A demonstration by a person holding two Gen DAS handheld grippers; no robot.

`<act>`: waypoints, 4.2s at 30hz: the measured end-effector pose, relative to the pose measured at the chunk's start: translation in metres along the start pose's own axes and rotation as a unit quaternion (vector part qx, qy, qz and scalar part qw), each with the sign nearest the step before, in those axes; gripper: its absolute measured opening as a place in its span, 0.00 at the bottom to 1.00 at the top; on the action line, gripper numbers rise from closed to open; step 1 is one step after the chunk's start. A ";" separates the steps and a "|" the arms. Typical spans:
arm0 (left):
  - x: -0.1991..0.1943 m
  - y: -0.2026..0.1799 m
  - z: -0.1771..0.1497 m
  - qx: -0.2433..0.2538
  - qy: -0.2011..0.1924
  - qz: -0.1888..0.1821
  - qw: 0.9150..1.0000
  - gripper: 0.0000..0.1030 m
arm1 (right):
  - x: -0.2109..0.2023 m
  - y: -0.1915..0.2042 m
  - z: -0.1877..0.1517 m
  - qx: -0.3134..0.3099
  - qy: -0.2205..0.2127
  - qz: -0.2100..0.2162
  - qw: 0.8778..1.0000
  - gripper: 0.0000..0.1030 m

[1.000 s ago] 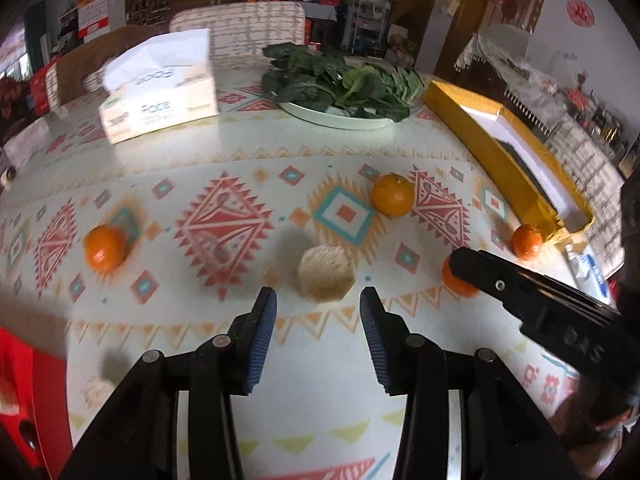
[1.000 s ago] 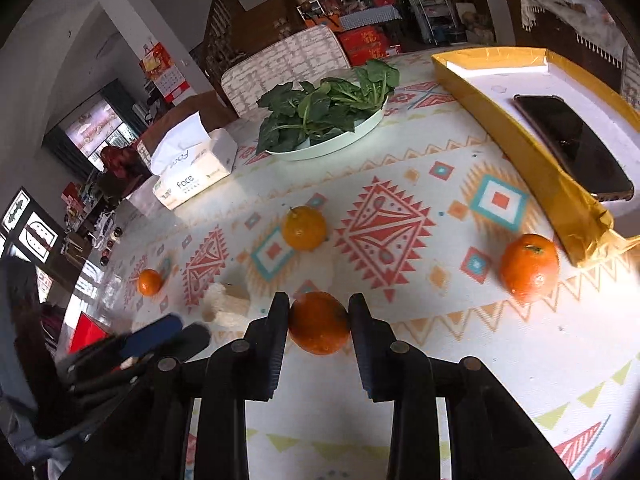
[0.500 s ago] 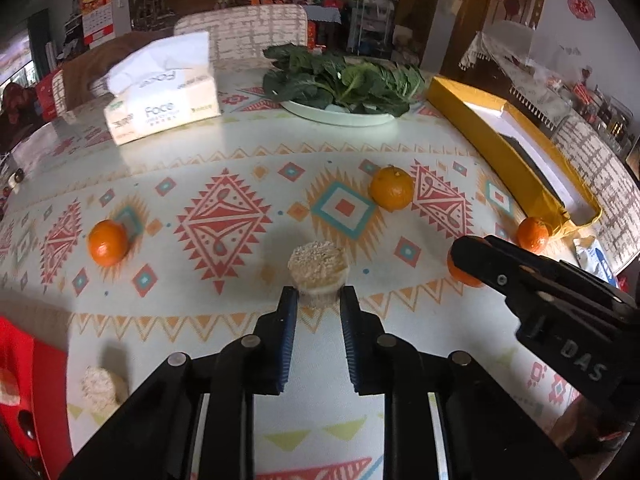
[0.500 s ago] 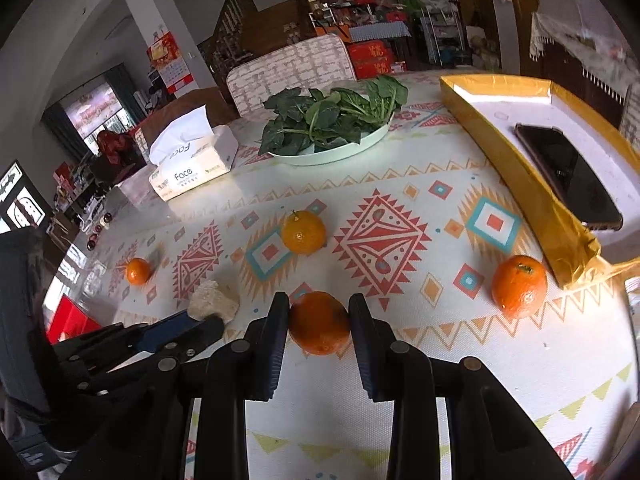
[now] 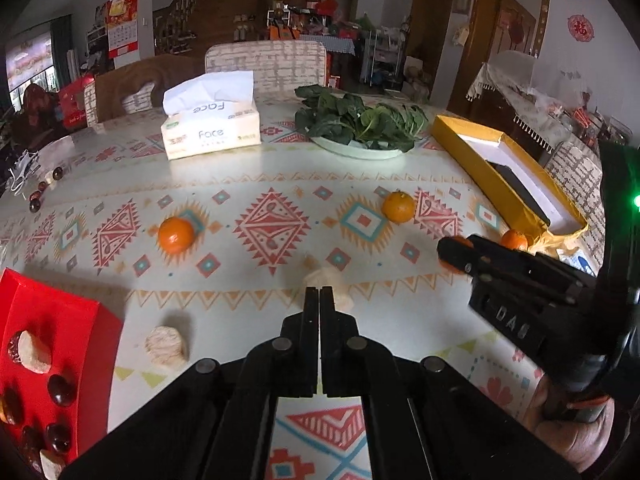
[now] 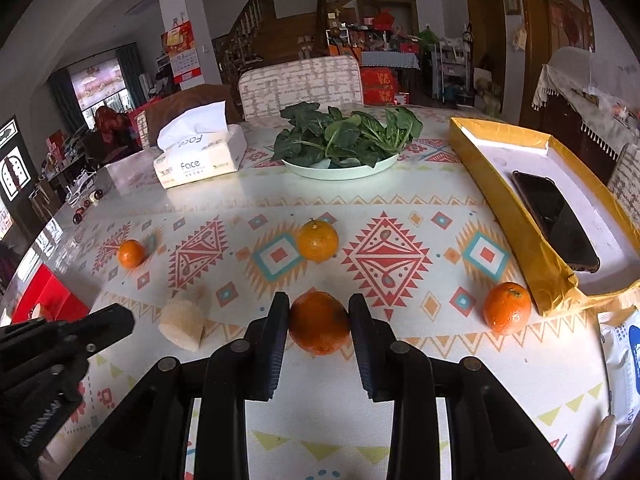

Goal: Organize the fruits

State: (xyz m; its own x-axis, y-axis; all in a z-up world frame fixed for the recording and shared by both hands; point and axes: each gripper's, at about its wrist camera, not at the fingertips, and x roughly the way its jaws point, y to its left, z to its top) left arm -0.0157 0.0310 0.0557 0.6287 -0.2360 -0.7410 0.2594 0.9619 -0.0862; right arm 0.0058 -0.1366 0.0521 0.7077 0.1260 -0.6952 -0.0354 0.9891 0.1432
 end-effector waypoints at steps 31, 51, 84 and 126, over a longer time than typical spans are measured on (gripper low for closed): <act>-0.020 0.036 -0.016 -0.068 -0.019 0.001 0.998 0.31 | 0.004 -0.030 0.001 0.115 0.017 0.180 0.977 0.33; -0.122 0.215 -0.098 -0.241 -0.083 0.110 0.961 0.31 | -0.014 0.157 -0.016 0.029 0.094 0.301 0.948 0.33; -0.156 0.256 -0.117 -0.284 -0.108 0.119 0.945 0.53 | -0.011 0.284 -0.051 -0.111 0.102 0.269 0.951 0.42; -0.106 0.048 -0.062 -0.053 -0.040 0.188 0.980 0.83 | -0.052 0.006 -0.036 0.034 0.035 0.114 0.992 0.56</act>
State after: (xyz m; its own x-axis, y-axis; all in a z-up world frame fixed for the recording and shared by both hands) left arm -0.1157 0.1103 0.0887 0.7223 0.1320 -0.6789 -0.0767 0.9909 0.1110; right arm -0.0571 -0.1347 0.0637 0.6364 0.3534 -0.6856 -0.1402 0.9271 0.3477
